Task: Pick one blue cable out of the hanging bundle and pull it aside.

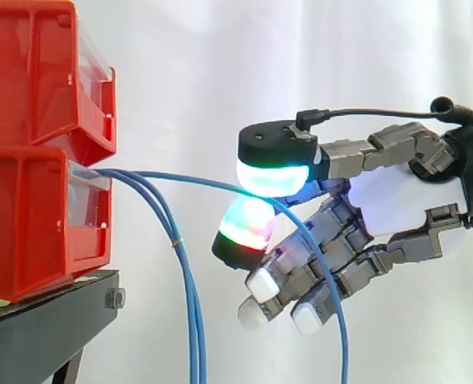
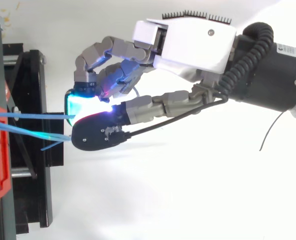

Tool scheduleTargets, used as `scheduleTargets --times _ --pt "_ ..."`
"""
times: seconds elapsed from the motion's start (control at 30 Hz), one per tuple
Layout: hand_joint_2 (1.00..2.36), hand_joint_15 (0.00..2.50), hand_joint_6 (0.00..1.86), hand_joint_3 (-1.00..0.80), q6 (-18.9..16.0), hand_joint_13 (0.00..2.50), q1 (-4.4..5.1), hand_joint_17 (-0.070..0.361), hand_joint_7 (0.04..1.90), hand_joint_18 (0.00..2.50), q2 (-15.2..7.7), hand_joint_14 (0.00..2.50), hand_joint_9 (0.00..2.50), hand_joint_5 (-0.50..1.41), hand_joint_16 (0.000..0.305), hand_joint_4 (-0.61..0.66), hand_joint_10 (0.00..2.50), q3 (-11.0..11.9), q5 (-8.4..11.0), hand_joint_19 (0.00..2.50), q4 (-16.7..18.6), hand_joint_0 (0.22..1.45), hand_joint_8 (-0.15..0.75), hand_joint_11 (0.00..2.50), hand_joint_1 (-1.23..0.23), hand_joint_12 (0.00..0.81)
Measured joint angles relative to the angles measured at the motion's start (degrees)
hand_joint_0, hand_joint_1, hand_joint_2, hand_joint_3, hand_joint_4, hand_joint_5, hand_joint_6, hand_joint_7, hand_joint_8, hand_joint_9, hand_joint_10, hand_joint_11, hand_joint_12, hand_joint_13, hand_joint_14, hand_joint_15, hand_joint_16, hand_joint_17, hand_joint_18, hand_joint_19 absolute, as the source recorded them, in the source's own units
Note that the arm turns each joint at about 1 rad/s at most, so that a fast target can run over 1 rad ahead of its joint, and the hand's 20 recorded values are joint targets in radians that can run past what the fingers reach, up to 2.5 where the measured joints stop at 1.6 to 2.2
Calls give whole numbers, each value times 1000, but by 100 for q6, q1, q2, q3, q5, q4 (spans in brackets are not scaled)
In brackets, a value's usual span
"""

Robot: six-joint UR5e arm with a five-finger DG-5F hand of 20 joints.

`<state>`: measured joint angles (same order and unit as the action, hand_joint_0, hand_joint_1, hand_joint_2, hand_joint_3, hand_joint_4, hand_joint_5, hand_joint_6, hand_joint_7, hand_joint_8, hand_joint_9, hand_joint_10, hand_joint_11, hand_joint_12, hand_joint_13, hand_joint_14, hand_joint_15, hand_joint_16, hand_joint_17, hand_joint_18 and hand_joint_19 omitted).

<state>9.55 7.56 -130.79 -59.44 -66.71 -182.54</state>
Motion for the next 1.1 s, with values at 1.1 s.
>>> scheduleTargets --times 1.1 --pt "1009 319 958 112 -661 721 7 117 1142 722 -5 11 1138 -137 52 -388 17 -5 -403 483 -204 660 259 641 -804 377"
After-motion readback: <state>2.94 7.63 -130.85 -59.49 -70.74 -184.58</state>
